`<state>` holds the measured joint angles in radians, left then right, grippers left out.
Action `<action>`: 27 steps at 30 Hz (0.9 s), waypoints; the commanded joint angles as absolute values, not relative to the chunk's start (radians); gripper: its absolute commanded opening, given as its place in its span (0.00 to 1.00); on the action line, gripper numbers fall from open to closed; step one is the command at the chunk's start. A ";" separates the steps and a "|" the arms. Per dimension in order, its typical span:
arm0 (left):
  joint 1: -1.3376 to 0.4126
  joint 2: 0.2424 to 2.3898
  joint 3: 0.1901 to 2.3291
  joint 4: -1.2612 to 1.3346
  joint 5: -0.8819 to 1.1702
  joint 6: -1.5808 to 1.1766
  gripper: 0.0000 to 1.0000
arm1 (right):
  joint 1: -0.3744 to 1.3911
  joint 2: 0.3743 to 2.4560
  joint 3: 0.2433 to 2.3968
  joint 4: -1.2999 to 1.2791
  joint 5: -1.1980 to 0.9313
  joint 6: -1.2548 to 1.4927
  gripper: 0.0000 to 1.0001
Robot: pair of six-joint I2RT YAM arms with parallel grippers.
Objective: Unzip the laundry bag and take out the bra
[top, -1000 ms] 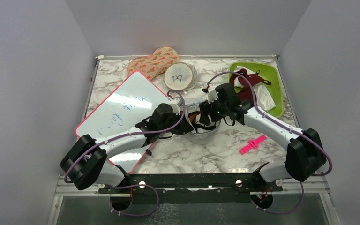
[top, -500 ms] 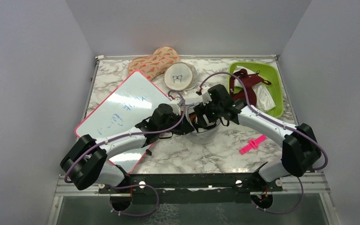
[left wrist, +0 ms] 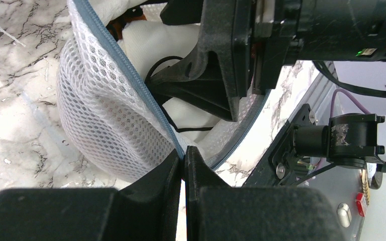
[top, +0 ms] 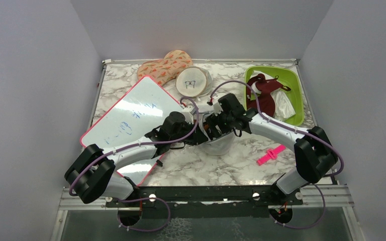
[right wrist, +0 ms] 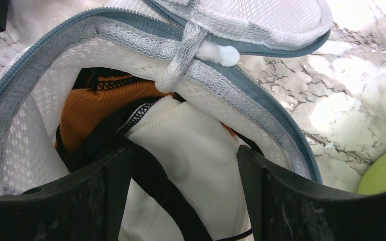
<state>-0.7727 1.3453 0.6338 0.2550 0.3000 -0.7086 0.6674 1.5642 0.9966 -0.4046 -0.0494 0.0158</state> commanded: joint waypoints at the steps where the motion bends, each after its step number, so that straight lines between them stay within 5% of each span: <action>1: -0.781 1.340 0.620 0.280 0.324 -0.715 0.00 | 0.685 1.587 0.949 -0.299 -0.028 0.057 0.60; 12: -0.788 1.335 0.620 0.275 0.318 -0.723 0.00 | 0.694 1.429 0.915 -0.234 -0.010 0.134 0.01; 27: -0.790 1.319 0.627 0.251 0.305 -0.721 0.00 | 0.695 1.161 0.943 -0.315 -0.059 0.190 0.01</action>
<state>-0.7837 1.3445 0.6315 0.2543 0.2993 -0.7212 0.6880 1.2251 0.9131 -0.2935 -0.0444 0.1650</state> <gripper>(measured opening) 0.002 0.012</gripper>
